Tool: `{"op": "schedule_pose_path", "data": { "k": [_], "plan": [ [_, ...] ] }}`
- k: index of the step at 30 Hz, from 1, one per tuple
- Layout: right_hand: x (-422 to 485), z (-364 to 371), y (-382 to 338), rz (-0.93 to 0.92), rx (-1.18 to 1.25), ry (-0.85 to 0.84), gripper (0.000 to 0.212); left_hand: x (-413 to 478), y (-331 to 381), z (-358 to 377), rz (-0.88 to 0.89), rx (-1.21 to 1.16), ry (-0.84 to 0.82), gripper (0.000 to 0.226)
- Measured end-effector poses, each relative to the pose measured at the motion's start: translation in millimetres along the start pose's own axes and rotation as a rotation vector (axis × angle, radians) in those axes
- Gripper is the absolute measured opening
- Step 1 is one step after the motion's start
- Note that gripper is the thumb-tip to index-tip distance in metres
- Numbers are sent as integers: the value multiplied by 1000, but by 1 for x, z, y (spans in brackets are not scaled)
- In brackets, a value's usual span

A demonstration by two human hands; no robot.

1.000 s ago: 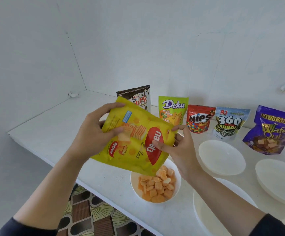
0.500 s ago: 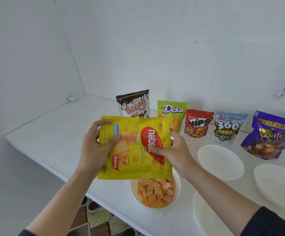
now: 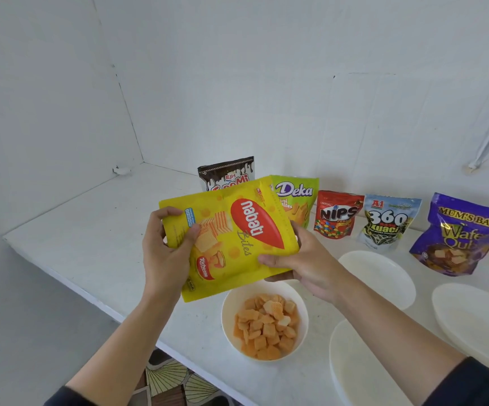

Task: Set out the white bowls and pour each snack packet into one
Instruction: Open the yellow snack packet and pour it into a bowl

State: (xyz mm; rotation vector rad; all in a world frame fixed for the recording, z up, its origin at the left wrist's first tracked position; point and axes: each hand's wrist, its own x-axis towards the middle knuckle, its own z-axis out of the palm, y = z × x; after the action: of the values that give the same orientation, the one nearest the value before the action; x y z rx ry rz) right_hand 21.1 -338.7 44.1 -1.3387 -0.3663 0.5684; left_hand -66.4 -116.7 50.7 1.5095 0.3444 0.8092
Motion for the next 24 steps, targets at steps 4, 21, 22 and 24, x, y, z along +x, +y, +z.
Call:
{"op": "schedule_pose_path", "data": {
  "k": [4,21,22,24],
  "plan": [
    [2,-7,0,-66,-5,154,52,2,7,-5,-24,-2,-204,52],
    [15,1,-15,-209,145,307,24,9,14,-6,-84,261,-707,66],
    [15,4,-18,-222,102,287,22,9,20,0,-73,206,-674,54],
    [15,11,-22,-249,-8,269,19,11,36,13,-13,174,-573,32]
  ]
}}
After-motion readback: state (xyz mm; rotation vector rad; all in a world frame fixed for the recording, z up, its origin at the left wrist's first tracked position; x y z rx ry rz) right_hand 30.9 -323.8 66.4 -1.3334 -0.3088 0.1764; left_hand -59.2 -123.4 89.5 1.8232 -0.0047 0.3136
